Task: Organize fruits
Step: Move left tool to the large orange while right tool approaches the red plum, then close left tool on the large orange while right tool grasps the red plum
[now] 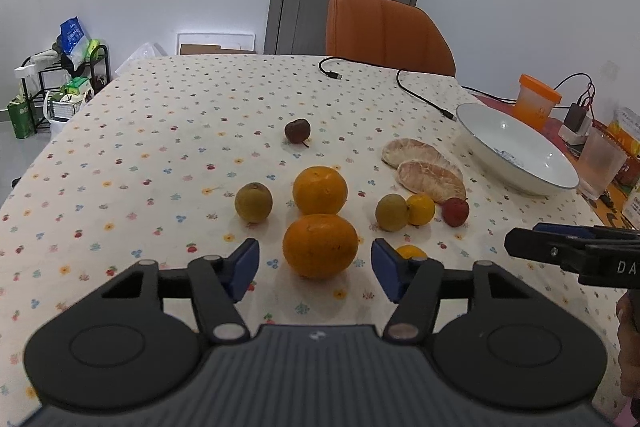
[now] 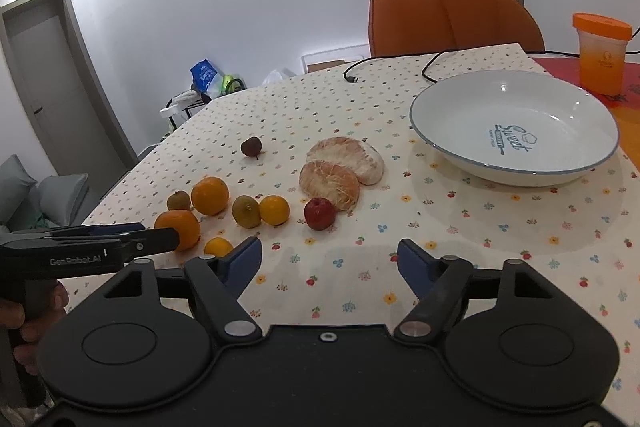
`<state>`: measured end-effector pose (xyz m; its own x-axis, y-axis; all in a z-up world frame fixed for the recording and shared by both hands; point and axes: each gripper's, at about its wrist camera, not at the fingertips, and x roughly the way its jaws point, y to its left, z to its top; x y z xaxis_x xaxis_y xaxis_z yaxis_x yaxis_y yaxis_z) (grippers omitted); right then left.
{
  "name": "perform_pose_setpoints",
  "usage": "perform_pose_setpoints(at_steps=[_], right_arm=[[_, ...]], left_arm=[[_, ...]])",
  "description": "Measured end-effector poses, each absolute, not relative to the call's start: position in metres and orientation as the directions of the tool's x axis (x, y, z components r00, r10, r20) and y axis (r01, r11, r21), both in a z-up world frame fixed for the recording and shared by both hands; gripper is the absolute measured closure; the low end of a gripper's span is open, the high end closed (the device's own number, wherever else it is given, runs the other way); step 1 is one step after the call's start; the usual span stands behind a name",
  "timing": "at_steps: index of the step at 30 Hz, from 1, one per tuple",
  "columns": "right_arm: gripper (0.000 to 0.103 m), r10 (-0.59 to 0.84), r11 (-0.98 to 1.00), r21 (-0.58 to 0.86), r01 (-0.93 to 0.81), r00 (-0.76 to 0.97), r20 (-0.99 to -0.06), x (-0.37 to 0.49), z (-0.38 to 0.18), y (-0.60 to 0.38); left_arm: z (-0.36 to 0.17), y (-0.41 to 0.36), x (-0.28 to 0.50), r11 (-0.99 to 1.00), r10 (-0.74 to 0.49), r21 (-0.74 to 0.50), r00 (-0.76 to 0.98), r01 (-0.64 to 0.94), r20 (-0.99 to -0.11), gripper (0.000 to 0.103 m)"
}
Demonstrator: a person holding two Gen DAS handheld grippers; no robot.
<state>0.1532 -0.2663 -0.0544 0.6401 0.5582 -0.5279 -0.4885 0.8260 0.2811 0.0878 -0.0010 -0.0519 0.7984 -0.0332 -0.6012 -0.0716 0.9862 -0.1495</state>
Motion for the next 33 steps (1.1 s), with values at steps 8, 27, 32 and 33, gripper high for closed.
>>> perform_pose_setpoints(at_steps=[8,27,32,33], right_arm=[[0.033,0.570,0.817,0.290,-0.498,0.626,-0.532,0.166,-0.059,-0.260],[0.050,0.587,0.799,0.289,-0.527,0.581,-0.563,0.200,-0.066,-0.232],[0.071,0.577,0.804,0.269,-0.530,0.590,-0.565,0.204,-0.068,-0.225],[0.076,0.569,0.810,0.259,-0.527,0.595,-0.568,0.204,-0.067,-0.225]], left_arm=[[-0.057,0.001,0.101,0.980,-0.030,-0.175,0.798,-0.096,-0.603,0.062],[-0.056,0.017,0.103,0.968,0.011,-0.195,0.800,-0.159,-0.600,0.062],[-0.056,0.017,0.101,0.967,0.016,-0.195,0.801,-0.164,-0.598,0.062],[-0.055,0.016,0.101,0.968,0.015,-0.193,0.802,-0.162,-0.597,0.062]])
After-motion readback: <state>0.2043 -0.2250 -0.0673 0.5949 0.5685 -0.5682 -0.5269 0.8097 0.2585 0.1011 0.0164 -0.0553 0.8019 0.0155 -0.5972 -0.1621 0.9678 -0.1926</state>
